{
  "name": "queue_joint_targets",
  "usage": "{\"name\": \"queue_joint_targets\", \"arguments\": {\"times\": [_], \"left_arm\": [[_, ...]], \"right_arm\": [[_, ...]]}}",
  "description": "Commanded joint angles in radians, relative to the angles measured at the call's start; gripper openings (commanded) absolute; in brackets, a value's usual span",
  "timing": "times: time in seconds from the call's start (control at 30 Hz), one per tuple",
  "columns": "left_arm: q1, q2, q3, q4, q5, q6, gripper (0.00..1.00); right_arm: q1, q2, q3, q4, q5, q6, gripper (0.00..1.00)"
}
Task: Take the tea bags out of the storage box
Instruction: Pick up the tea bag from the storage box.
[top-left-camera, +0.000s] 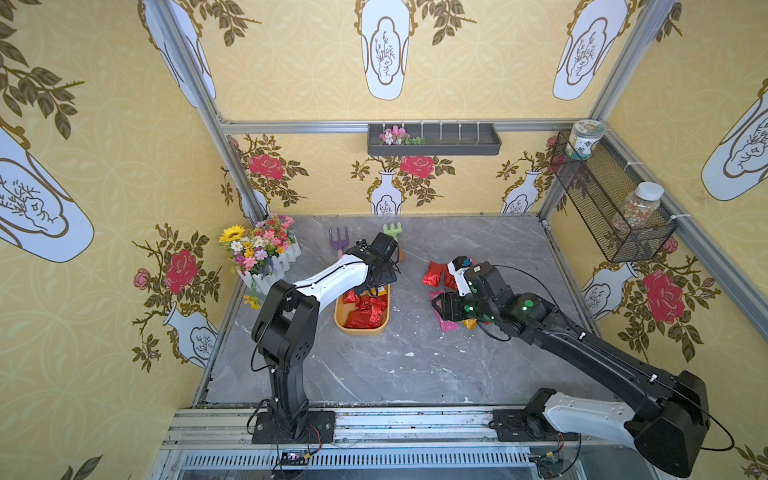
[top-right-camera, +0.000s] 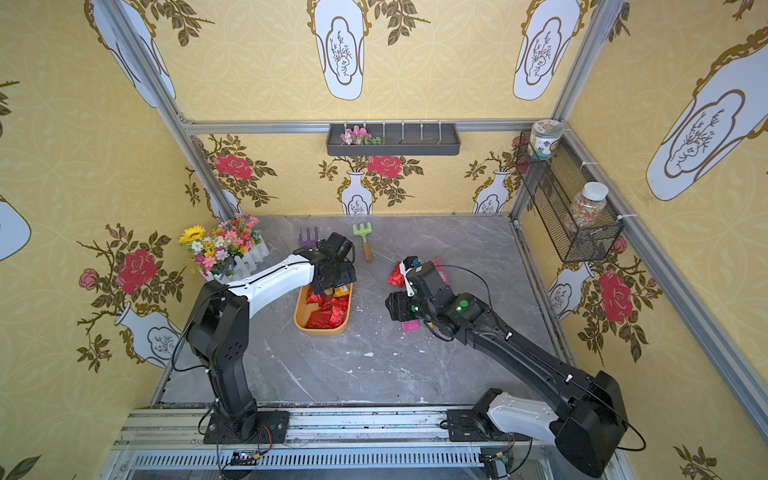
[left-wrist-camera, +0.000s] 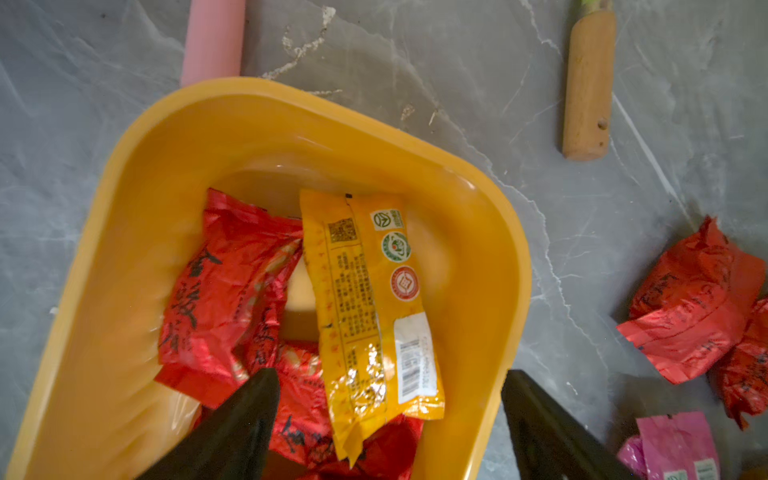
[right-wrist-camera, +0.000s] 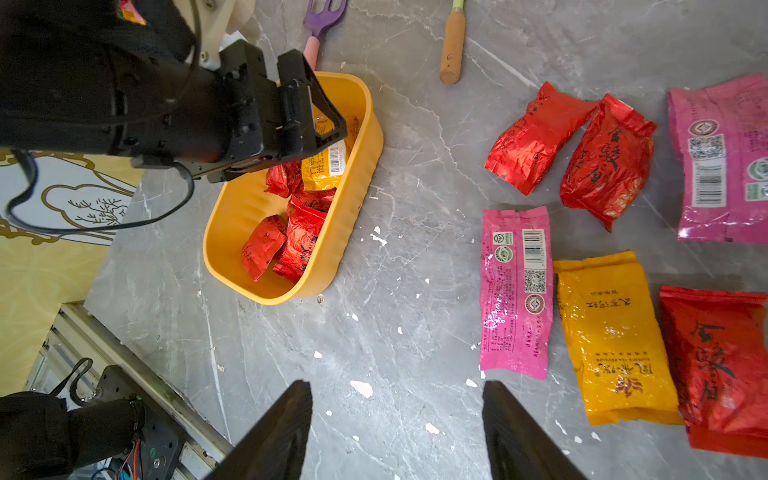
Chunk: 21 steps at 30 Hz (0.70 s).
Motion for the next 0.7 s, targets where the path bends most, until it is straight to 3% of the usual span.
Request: {"name": "queue_joint_targets", "arguments": {"times": [0.0,0.67], "left_arm": [[0.006,0.042,0.021,0.0,0.004,-0.003,0.88],[0.032,0.116,0.023,0.025,-0.009,0.002,0.75]], "right_arm": [[-0.001,-0.02,-0.01,0.012,0.009,0.0,0.69],[-0.048,-0.041,-0.032,0.016,-0.032,-0.003,0.69]]}}
